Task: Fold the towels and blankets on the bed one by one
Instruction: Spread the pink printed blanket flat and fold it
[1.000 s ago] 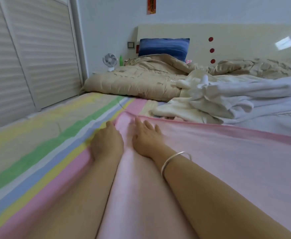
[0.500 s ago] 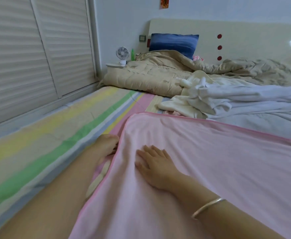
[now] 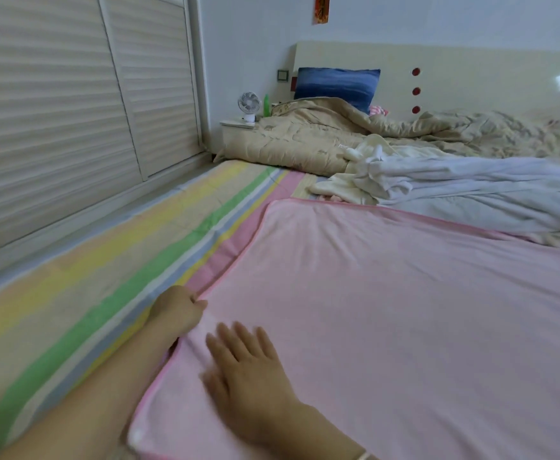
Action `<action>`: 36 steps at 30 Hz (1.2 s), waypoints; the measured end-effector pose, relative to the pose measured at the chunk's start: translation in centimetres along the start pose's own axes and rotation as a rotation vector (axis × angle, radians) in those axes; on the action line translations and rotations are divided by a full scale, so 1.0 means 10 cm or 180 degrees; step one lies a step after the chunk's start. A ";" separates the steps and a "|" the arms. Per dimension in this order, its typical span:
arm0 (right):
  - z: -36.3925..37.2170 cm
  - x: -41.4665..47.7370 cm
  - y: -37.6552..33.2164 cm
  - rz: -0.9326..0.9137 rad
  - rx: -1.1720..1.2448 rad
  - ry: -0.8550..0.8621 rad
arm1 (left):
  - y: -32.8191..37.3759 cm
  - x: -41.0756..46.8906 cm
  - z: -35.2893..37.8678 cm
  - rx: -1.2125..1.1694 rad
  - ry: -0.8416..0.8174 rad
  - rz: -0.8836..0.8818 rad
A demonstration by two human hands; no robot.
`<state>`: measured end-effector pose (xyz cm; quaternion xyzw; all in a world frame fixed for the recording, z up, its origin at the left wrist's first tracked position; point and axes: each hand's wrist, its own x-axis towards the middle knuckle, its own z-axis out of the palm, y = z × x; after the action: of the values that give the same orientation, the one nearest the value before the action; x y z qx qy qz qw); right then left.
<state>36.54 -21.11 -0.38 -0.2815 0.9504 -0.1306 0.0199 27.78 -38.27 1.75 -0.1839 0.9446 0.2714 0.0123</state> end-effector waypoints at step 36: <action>-0.53 -3.13 1.38 0.1049 -0.0079 0.2284 | 1.42 -2.85 1.31 -0.0293 0.0735 0.3332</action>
<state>55.01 8.20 0.02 -0.0618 0.9310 -0.2043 -0.2962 48.31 -10.62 1.36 0.2826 0.8924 0.2604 -0.2367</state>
